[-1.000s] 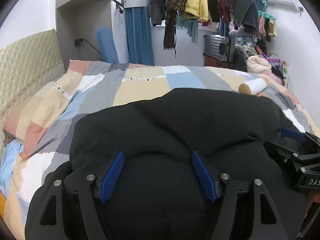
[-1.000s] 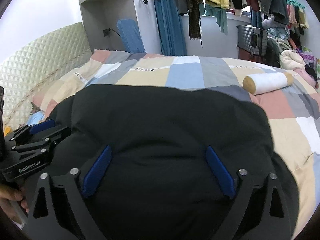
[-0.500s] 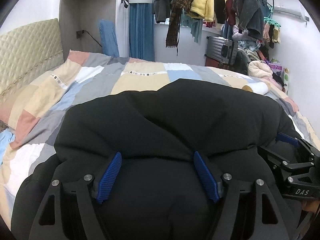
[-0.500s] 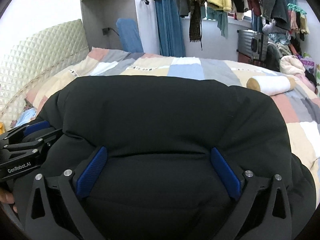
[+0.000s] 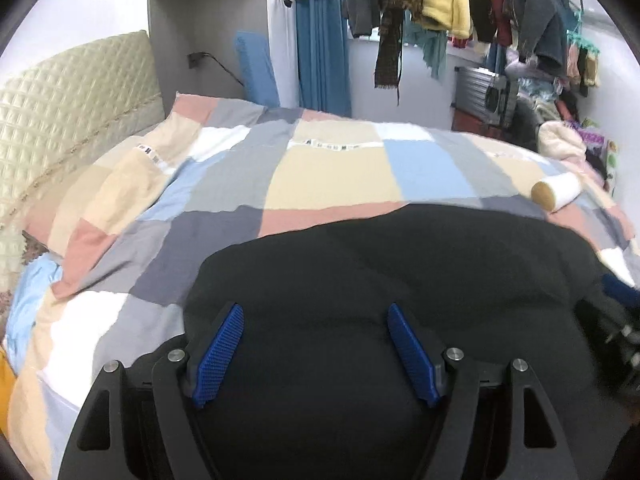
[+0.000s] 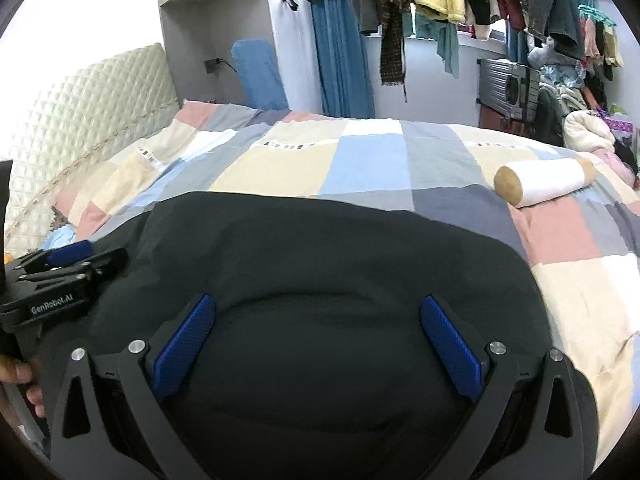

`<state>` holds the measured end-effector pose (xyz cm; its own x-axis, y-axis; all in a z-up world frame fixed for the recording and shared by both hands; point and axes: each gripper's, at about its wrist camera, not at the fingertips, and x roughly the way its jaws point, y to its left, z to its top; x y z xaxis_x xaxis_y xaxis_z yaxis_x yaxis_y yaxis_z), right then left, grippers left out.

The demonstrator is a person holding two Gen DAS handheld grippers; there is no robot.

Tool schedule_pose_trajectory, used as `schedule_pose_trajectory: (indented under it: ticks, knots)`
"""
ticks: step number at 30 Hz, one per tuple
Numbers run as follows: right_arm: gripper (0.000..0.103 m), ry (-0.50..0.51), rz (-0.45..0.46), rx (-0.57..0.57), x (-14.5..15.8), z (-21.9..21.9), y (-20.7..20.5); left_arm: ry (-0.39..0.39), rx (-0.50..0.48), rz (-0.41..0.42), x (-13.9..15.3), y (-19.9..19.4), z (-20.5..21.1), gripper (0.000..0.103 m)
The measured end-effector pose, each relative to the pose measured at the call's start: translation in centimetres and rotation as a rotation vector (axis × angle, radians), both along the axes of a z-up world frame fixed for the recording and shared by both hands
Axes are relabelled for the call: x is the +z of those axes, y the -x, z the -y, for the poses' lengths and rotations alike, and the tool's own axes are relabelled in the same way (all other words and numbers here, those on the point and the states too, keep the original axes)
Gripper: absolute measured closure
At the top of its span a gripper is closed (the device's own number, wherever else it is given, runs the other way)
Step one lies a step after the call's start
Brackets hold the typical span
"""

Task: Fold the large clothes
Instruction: 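Press down on the folded jacket with both grippers to flatten it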

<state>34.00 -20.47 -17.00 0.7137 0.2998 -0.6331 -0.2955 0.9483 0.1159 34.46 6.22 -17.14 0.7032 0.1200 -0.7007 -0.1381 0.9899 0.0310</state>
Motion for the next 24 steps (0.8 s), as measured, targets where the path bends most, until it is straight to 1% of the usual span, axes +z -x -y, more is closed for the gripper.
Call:
schedule_pose_trajectory:
  ticks: [2, 6, 10, 12, 13, 14, 16, 17, 20, 22, 24]
  knots:
    - [0.001, 0.002, -0.005, -0.017, -0.1, 0.9, -0.3, -0.010, 0.004, -0.004, -0.1, 0.2, -0.4, 0.027]
    - [0.001, 0.048, -0.018, -0.072, -0.3, 2.9, -1.0, -0.091, 0.017, 0.007, 0.0, 0.7, -0.5, 0.027]
    - [0.001, 0.054, -0.054, -0.106, -0.7, 4.5, -1.5, -0.108, 0.052, 0.024, 0.1, 0.8, -1.8, 0.027]
    - [0.001, 0.063, -0.063, -0.111, -0.7, 4.8, -1.6, -0.125, 0.066, 0.005, -0.3, 0.4, -2.6, 0.027]
    - [0.001, 0.074, -0.060, -0.114, -0.7, 4.9, -1.5, -0.122, 0.059, -0.013, -0.7, 0.1, -2.9, 0.026]
    - [0.001, 0.081, -0.056, -0.114, -0.7, 4.8, -1.4, -0.090, 0.049, -0.035, -1.3, -0.2, -3.6, 0.024]
    - [0.001, 0.100, -0.048, -0.112, -0.9, 4.9, -1.2, -0.020, 0.056, -0.038, -1.8, -0.3, -4.7, 0.024]
    - [0.001, 0.110, -0.044, -0.116, -1.1, 4.9, -1.2, -0.006, 0.058, -0.036, -2.0, -0.2, -4.9, 0.024]
    - [0.001, 0.082, -0.047, -0.115, -2.1, 4.8, -1.6, 0.000, 0.054, -0.023, -2.6, 0.0, -4.7, 0.024]
    - [0.001, 0.081, -0.041, -0.111, -2.4, 4.5, -1.7, 0.005, 0.051, -0.015, -2.8, 0.0, -4.7, 0.024]
    - [0.001, 0.073, -0.037, -0.111, -2.6, 4.5, -1.7, 0.046, 0.049, -0.001, -3.2, 0.0, -5.2, 0.023]
